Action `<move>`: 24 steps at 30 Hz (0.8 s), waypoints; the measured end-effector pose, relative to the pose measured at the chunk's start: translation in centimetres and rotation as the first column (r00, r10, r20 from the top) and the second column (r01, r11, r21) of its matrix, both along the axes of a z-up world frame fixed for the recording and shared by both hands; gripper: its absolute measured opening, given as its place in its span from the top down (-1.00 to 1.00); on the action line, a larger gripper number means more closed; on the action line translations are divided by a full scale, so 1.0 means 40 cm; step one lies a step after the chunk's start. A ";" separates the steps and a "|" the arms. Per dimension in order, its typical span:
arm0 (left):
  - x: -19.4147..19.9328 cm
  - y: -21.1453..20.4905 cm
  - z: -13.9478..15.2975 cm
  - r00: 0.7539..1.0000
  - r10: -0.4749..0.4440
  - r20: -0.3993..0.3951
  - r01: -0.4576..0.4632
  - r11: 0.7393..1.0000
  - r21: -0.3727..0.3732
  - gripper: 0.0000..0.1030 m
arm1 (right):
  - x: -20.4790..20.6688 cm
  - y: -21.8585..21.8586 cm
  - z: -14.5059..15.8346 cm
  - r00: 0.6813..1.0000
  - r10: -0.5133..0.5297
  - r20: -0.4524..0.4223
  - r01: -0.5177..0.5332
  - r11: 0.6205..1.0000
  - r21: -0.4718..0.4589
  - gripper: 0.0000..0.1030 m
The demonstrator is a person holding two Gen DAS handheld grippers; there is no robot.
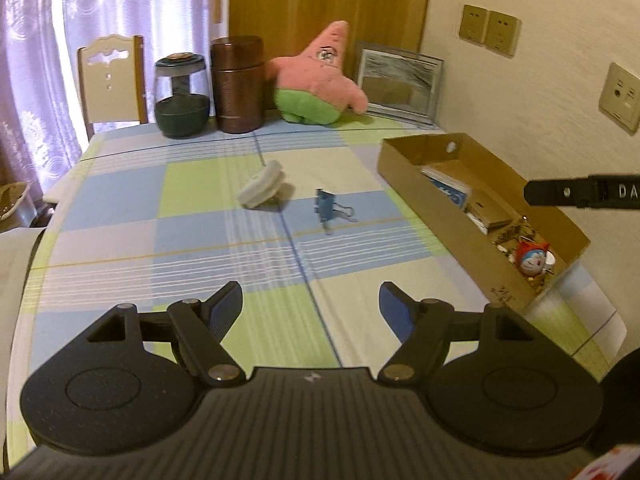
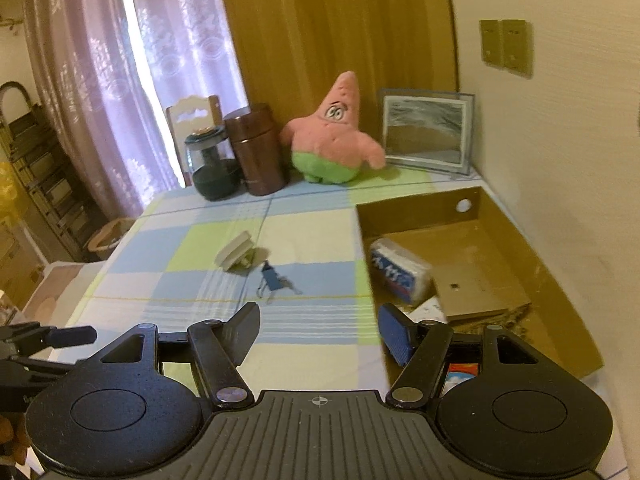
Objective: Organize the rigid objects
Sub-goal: 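Withdraw both open grippers from the tray toward the white plug and blue clip, then lower the right gripper onto the blue binder clip and close on it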
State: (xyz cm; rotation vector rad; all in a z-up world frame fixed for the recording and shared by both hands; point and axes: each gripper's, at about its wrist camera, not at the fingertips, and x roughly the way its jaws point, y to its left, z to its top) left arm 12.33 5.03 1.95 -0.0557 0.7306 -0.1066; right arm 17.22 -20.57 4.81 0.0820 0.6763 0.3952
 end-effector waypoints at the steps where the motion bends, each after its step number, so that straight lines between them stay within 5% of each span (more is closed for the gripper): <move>1: 0.001 0.007 0.000 1.000 0.006 0.000 -0.006 1.000 0.000 -0.39 | 0.002 0.009 -0.004 1.000 0.006 -0.001 -0.006 1.000 -0.002 -0.22; 24: 0.059 0.153 -0.025 0.994 0.108 0.006 -0.108 0.994 0.003 -0.40 | 0.076 0.168 -0.087 0.994 0.108 0.004 -0.108 0.994 -0.004 -0.22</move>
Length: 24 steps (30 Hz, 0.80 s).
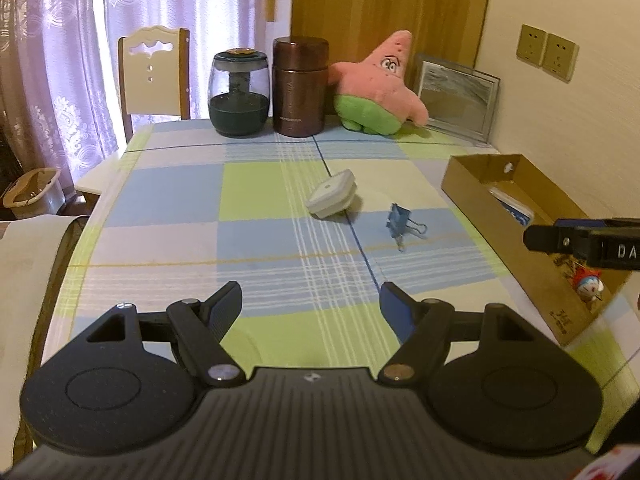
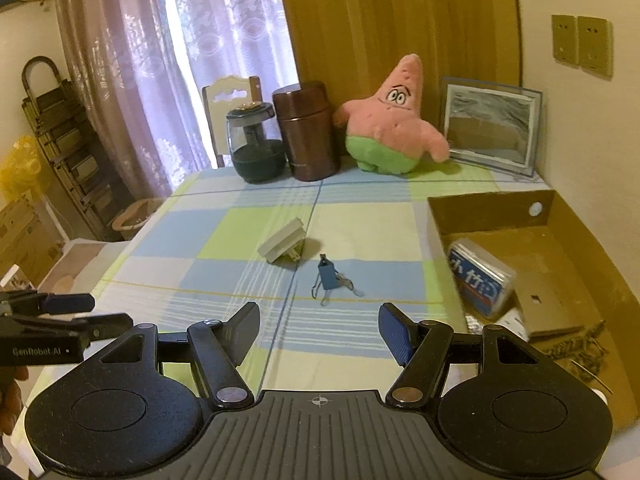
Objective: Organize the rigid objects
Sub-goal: 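Lower the right gripper onto the blue binder clip and close on it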
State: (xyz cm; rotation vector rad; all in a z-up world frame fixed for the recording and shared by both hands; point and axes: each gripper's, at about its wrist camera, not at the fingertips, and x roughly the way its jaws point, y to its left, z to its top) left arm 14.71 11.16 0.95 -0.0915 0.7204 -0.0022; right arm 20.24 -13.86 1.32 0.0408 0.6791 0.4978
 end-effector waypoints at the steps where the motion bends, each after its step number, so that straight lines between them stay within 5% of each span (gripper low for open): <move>1: 0.008 0.004 -0.002 1.000 0.005 0.001 -0.005 1.000 -0.001 -0.40 | 0.006 0.005 -0.005 1.000 0.003 0.002 -0.003 1.000 -0.002 -0.22; 24: 0.255 0.048 -0.144 0.999 0.050 0.018 -0.050 0.999 0.001 -0.42 | 0.213 0.099 -0.212 0.996 0.080 0.035 -0.078 0.995 -0.058 -0.24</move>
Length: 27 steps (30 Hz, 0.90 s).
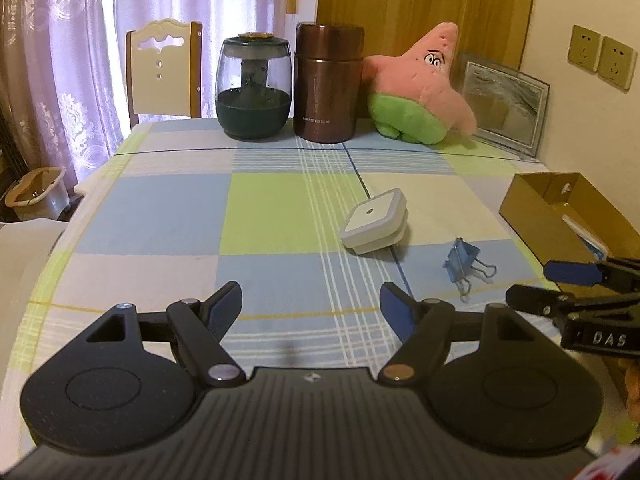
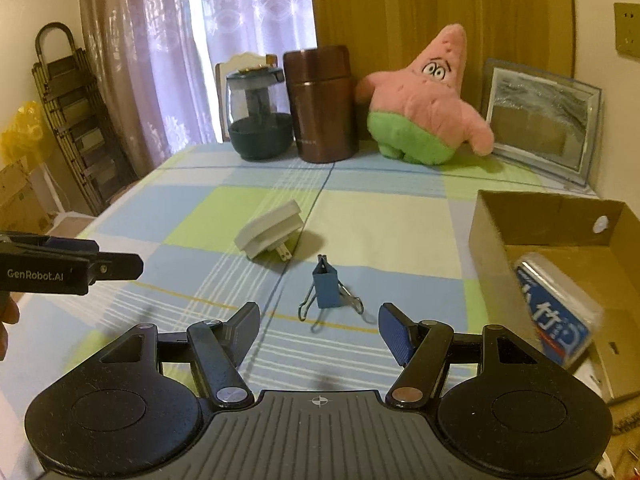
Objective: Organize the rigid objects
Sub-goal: 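Lower the right gripper onto the blue binder clip and close on it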
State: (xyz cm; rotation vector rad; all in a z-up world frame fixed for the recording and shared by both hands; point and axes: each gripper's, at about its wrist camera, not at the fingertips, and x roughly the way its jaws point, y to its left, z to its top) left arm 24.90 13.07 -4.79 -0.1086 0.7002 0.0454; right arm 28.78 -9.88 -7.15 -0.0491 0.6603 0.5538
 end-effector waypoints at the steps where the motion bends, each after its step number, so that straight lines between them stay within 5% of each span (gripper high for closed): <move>1: 0.009 0.000 -0.006 1.000 -0.001 0.000 0.001 1.000 -0.005 -0.42 | 0.007 0.003 -0.006 1.000 0.000 0.000 0.000 1.000 -0.002 -0.31; 4: 0.034 -0.003 -0.026 1.000 -0.010 -0.010 0.010 1.000 -0.013 -0.44 | 0.031 0.013 -0.026 1.000 -0.003 0.005 0.003 1.000 -0.008 -0.55; 18: 0.106 0.017 -0.064 0.999 -0.036 -0.010 0.036 0.999 -0.002 -0.57 | 0.095 0.074 -0.121 0.999 0.025 0.025 -0.023 0.996 -0.088 -0.55; 27: 0.125 0.016 -0.074 0.999 -0.041 -0.008 0.040 0.999 -0.024 -0.58 | 0.101 0.082 -0.128 0.999 0.029 0.033 -0.026 0.994 -0.108 -0.03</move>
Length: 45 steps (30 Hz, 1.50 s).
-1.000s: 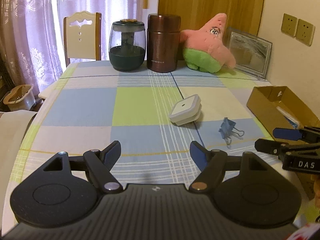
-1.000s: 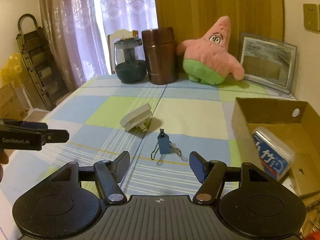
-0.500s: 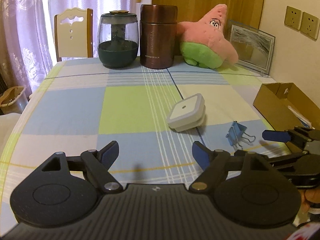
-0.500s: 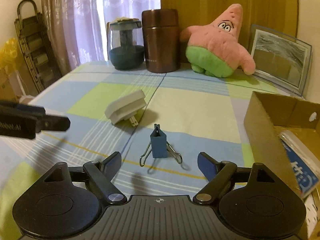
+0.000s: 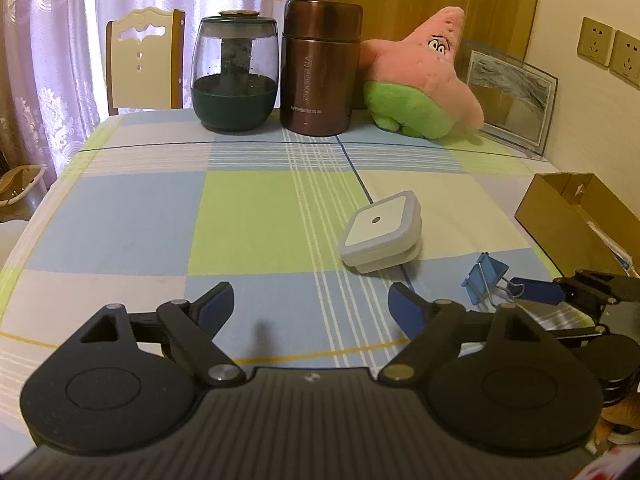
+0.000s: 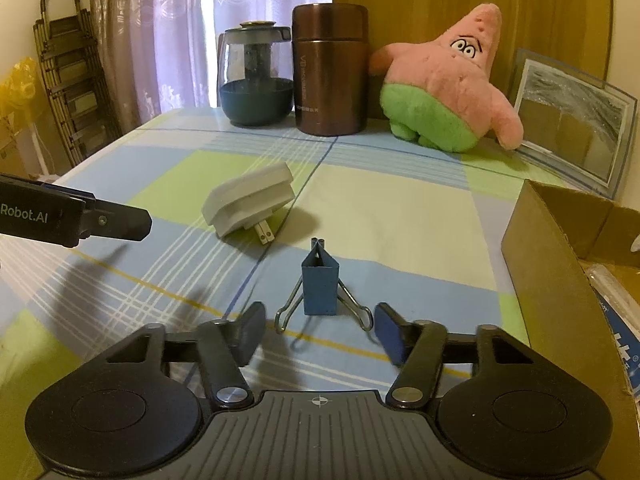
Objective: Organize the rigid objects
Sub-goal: 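Lower the right gripper onto the blue binder clip and close on it, then grasp the white plug with the left gripper while the right gripper holds the clip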
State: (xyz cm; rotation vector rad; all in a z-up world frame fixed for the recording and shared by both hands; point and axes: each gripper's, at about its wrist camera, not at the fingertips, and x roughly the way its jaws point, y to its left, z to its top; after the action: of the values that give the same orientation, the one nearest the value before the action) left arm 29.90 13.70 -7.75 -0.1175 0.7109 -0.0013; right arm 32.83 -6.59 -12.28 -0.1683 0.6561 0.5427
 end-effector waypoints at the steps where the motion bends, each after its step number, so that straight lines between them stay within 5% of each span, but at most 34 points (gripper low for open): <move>1: 0.000 -0.001 -0.001 1.000 0.001 0.000 -0.001 1.000 -0.003 -0.58 | 0.000 0.000 0.000 1.000 0.001 0.000 -0.001 1.000 0.000 0.04; 22: 0.053 -0.044 -0.018 0.995 -0.091 0.031 0.091 0.996 -0.001 -0.60 | 0.009 -0.032 0.045 0.998 -0.055 0.032 0.054 0.998 0.026 0.12; 29: 0.085 -0.078 -0.030 0.987 -0.148 0.067 0.144 0.988 0.060 -0.59 | 0.026 -0.053 0.057 0.996 -0.089 0.026 0.088 0.995 0.042 0.12; 40: 0.122 -0.143 -0.055 0.969 -0.235 0.080 0.219 0.962 0.162 -0.21 | 0.032 -0.070 0.067 0.994 -0.106 0.023 0.105 0.993 0.053 0.12; 45: 0.127 -0.139 -0.057 0.970 -0.227 0.084 0.212 0.964 0.160 0.12 | 0.032 -0.075 0.069 0.994 -0.112 0.022 0.110 0.992 0.055 0.12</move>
State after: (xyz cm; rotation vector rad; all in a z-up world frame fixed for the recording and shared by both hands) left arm 34.99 8.13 -10.01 0.1059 0.6165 -0.1651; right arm 34.11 -9.57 -9.53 -0.0878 0.6219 0.4499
